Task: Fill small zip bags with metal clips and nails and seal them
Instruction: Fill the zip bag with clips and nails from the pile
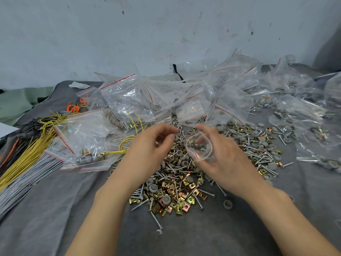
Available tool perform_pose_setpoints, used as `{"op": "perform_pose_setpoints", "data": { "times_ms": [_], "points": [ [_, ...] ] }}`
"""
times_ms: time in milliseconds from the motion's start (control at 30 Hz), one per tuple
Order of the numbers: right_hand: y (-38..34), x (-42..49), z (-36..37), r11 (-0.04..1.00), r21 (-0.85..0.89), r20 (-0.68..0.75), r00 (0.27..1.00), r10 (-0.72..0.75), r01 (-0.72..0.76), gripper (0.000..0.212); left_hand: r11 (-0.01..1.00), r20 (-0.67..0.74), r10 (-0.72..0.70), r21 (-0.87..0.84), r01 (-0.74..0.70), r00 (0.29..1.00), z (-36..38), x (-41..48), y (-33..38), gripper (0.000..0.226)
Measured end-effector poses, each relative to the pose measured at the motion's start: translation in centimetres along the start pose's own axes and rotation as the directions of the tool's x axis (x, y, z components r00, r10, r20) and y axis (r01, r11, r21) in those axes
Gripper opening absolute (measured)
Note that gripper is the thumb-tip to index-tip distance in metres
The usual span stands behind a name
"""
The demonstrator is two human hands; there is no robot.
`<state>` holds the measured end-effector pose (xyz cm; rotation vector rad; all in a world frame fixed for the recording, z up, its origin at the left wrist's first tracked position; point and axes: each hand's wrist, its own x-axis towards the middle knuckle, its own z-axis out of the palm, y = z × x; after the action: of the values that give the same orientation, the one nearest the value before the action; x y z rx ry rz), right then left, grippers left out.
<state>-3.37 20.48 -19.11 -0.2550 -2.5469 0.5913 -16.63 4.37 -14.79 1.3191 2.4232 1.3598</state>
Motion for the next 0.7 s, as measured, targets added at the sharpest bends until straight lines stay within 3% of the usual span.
{"op": "perform_pose_setpoints", "data": {
  "times_ms": [167,400,533,700],
  "points": [
    [-0.2,0.2,-0.2,0.998,0.066,-0.034,0.999,0.027,-0.025,0.077,0.985,-0.082,0.138,-0.097,-0.145,0.987,0.0,0.4,3.8,0.02],
    [-0.5,0.5,-1.4,0.957,0.289,-0.147,0.986,0.084,-0.038,0.074,0.944,-0.154,0.296,-0.106,-0.314,0.943,-0.3,1.0,7.7,0.011],
    [-1.0,0.7,-2.5,0.914,0.407,-0.24,0.965,0.106,0.0,0.066,0.938,-0.118,0.336,-0.052,-0.344,0.934,-0.1,1.3,8.8,0.009],
    [-1.6,0.4,-3.0,0.89,0.456,-0.234,0.967,0.105,0.013,0.069,0.93,-0.084,0.366,0.004,-0.367,0.927,-0.1,1.4,8.8,0.009]
  ]
}}
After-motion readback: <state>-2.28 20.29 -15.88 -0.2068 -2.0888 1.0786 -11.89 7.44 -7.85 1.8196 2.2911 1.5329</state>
